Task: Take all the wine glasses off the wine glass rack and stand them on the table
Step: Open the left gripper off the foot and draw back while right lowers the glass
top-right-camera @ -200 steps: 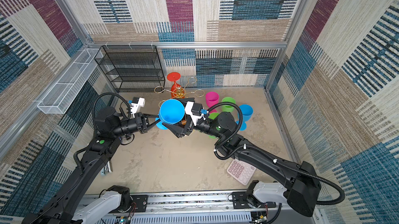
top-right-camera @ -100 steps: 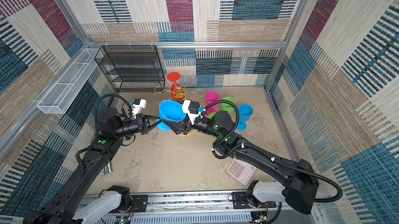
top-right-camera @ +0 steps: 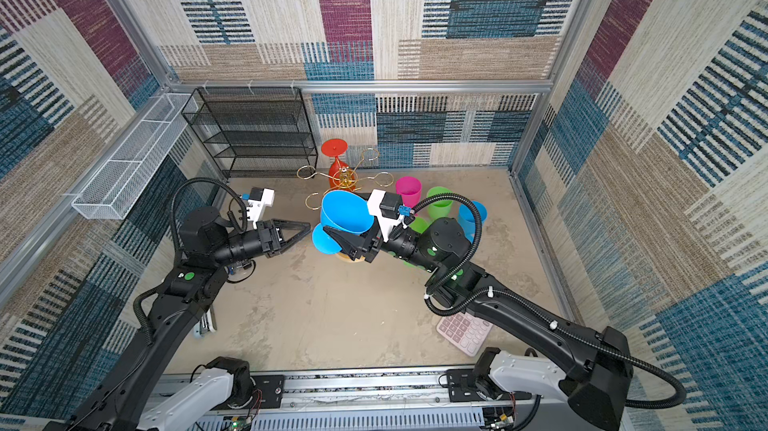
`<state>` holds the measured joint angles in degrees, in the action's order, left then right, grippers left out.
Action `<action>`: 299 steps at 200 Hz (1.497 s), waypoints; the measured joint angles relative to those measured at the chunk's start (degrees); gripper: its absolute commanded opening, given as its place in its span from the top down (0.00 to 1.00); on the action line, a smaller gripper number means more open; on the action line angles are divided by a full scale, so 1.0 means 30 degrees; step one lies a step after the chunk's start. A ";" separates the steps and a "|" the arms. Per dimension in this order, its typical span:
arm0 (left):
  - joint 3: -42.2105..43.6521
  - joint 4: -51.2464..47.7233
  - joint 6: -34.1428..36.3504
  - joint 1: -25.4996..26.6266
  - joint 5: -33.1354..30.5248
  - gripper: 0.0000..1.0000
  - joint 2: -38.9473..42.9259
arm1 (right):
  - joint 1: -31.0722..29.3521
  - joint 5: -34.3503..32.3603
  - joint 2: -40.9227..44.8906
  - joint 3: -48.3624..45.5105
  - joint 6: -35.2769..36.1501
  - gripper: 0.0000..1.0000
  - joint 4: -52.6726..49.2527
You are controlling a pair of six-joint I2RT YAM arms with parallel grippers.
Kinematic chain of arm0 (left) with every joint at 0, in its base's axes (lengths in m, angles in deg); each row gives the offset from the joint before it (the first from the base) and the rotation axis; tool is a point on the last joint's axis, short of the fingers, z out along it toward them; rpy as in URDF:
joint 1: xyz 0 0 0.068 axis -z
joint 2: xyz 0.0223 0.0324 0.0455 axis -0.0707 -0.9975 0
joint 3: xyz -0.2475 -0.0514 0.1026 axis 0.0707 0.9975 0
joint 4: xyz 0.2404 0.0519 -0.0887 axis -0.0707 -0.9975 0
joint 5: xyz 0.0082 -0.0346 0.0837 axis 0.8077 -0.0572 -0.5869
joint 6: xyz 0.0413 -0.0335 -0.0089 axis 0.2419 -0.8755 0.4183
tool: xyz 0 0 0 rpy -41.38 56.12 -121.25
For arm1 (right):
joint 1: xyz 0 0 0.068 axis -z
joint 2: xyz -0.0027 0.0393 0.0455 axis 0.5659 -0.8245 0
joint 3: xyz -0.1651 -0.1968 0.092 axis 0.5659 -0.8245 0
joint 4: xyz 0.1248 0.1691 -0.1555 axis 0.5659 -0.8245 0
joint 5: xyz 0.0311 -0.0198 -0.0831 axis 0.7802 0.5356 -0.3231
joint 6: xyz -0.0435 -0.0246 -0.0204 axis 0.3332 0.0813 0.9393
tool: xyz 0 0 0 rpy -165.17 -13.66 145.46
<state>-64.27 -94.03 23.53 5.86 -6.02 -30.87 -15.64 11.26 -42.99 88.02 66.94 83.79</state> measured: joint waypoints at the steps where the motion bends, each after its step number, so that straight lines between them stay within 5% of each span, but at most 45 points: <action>1: -0.0073 -0.0146 0.0124 -0.0029 -0.0073 0.57 0.0044 | 0.0000 -0.0007 0.0029 -0.0015 0.0000 0.24 -0.0036; 74: -0.1880 -0.4488 0.6819 -0.0474 -0.8094 0.31 0.4291 | -0.0007 -0.2229 0.3534 -0.3781 -0.1049 0.24 -0.3410; 123: -0.0954 -0.4379 0.8502 -0.0510 -1.2568 0.18 0.5260 | 0.0000 -0.4393 0.4182 -0.6980 -0.2084 0.24 -0.3665; 203: -0.0087 -0.3147 1.0105 -0.0510 -1.5504 0.13 0.5872 | 0.0029 -0.7133 0.1297 -0.9522 -0.2739 0.23 -0.0335; 299: -0.0058 -0.2324 1.0557 -0.0517 -1.6502 0.12 0.5297 | 0.0029 -0.9515 -0.2157 -1.1358 -0.2769 0.18 0.4925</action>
<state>-64.45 -101.00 55.20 4.31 -55.52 -14.98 -15.55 -17.28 -49.46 53.94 58.63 98.56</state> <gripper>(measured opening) 0.882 0.820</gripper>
